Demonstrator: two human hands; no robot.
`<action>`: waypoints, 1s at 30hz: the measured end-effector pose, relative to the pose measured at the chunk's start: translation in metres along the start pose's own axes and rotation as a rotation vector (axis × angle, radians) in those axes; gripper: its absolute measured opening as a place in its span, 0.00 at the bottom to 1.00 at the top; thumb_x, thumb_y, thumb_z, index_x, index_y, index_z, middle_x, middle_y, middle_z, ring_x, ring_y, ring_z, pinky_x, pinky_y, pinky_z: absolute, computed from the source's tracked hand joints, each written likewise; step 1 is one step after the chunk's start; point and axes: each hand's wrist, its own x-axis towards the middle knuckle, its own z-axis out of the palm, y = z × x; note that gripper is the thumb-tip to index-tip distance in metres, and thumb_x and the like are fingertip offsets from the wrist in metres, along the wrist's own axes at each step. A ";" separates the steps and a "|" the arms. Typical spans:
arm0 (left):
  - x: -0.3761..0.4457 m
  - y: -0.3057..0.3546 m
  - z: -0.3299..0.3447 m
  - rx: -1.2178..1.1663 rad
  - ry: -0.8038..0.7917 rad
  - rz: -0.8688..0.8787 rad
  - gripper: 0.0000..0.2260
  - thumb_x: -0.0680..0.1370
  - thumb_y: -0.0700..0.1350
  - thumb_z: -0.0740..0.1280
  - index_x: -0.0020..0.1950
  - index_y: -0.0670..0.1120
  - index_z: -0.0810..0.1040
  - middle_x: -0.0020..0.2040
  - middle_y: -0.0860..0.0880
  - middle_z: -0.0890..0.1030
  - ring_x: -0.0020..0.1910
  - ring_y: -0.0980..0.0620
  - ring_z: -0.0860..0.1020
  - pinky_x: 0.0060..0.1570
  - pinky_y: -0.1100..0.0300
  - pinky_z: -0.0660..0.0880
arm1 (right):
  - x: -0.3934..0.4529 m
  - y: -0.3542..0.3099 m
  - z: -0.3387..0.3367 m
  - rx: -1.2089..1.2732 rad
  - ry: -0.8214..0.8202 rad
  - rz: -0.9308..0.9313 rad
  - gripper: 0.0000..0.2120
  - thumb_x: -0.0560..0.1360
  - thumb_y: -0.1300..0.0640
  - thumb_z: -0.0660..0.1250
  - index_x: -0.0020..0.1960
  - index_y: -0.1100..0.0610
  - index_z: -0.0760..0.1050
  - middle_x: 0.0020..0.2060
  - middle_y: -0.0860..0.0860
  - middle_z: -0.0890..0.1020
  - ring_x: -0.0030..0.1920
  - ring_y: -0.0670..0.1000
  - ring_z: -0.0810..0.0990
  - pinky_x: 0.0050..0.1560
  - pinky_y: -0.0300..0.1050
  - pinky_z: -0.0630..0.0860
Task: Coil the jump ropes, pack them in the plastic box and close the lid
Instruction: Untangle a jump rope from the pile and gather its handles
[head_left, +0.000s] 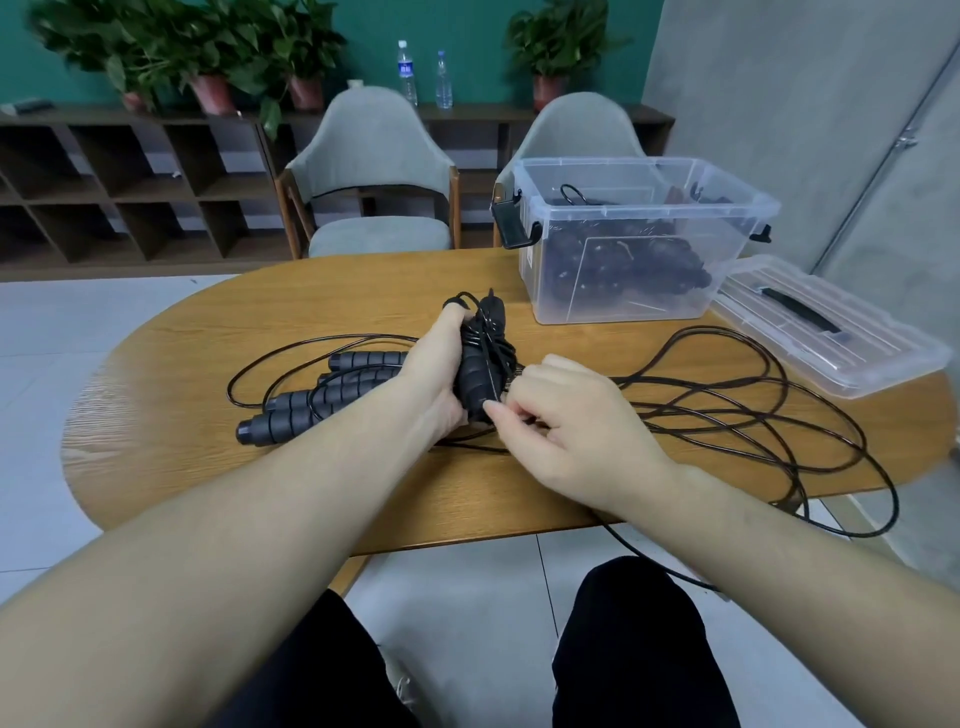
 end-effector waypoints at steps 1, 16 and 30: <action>-0.002 0.001 0.001 -0.017 -0.002 -0.028 0.11 0.78 0.53 0.64 0.46 0.45 0.77 0.36 0.45 0.80 0.31 0.47 0.78 0.29 0.57 0.79 | 0.000 0.006 -0.001 0.023 0.009 0.023 0.17 0.79 0.50 0.64 0.34 0.56 0.71 0.30 0.46 0.71 0.36 0.48 0.67 0.38 0.44 0.67; -0.007 -0.008 0.013 -0.201 0.097 -0.036 0.17 0.81 0.54 0.58 0.55 0.43 0.78 0.44 0.41 0.81 0.38 0.42 0.80 0.28 0.50 0.79 | -0.016 0.037 -0.004 -0.350 0.146 -0.227 0.08 0.79 0.49 0.68 0.49 0.50 0.84 0.49 0.45 0.83 0.50 0.54 0.77 0.56 0.53 0.66; -0.012 0.001 0.020 0.094 -0.052 -0.013 0.23 0.78 0.62 0.65 0.62 0.45 0.78 0.47 0.43 0.85 0.42 0.43 0.85 0.38 0.47 0.83 | -0.009 0.033 -0.015 0.369 0.025 0.395 0.26 0.70 0.55 0.78 0.56 0.43 0.64 0.49 0.43 0.79 0.52 0.44 0.79 0.54 0.39 0.74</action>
